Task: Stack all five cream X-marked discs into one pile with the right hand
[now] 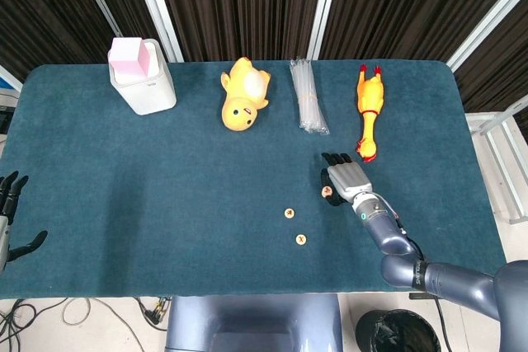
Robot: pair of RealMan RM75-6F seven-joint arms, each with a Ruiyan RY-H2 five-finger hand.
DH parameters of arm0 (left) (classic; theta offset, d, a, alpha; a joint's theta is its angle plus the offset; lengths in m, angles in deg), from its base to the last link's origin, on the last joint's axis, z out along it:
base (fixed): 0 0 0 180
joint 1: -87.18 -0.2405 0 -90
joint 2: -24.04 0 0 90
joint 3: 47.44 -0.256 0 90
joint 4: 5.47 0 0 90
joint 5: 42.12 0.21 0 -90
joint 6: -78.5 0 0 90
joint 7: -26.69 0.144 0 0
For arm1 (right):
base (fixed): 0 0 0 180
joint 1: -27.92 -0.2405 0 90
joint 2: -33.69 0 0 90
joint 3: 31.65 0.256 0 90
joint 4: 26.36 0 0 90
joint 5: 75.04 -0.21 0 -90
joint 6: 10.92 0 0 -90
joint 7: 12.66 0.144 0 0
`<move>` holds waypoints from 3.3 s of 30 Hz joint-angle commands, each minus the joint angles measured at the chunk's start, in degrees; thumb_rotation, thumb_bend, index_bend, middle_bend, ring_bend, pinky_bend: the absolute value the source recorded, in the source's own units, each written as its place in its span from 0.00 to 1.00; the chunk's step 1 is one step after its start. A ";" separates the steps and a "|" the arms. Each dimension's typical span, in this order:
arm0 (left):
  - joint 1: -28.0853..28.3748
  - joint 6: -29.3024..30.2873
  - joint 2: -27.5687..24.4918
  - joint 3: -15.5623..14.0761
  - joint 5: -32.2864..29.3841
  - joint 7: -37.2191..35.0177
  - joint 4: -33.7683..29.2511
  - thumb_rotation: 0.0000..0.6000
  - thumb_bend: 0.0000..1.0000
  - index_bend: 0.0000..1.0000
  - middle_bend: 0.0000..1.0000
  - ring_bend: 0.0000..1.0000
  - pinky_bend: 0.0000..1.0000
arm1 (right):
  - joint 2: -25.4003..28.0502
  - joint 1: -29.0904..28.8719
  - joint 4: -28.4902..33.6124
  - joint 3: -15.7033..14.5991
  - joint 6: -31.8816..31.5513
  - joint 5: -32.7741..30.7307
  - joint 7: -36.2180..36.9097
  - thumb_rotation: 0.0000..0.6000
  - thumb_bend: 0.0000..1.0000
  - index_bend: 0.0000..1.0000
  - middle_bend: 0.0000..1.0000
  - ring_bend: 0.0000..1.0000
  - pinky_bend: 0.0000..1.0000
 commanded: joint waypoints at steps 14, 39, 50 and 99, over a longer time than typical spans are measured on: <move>0.00 0.05 0.08 0.03 -0.05 0.14 0.04 1.00 0.17 0.05 0.00 0.00 0.05 | 0.06 -0.07 -0.02 -0.25 0.01 -0.37 -0.22 1.00 0.41 0.46 0.01 0.03 0.04; 0.03 0.00 0.07 0.00 0.00 -0.02 0.12 1.00 0.17 0.05 0.00 0.00 0.05 | -0.20 -0.67 1.37 -0.11 -0.85 -0.60 -1.17 1.00 0.41 0.46 0.01 0.03 0.04; 0.06 -0.12 0.01 -0.02 -0.02 -0.17 0.11 1.00 0.17 0.05 0.00 0.00 0.04 | -1.24 -1.32 0.56 0.06 -1.00 -2.15 -2.07 1.00 0.41 0.46 0.01 0.03 0.04; 0.12 -0.18 0.04 0.00 -0.13 0.08 0.10 1.00 0.17 0.05 0.00 0.00 0.04 | -2.63 -2.04 -2.27 0.18 0.56 -3.35 -1.63 1.00 0.41 0.46 0.01 0.03 0.04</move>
